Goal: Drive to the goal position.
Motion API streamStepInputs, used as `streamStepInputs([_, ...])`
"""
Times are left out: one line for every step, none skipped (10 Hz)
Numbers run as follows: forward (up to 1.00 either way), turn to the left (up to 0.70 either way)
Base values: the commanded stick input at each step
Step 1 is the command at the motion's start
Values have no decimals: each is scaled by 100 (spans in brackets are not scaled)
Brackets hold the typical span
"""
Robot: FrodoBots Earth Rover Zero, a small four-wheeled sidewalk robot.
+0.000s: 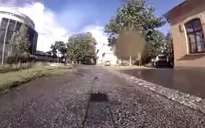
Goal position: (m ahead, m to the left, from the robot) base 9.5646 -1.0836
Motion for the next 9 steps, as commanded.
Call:
streamStepInputs([50, 0])
streamStepInputs([50, 0])
streamStepInputs([50, 0])
streamStepInputs([50, 0])
streamStepInputs([50, 0])
streamStepInputs([50, 0])
streamStepInputs([50, 0])
streamStepInputs([50, 0])
streamStepInputs([50, 0])
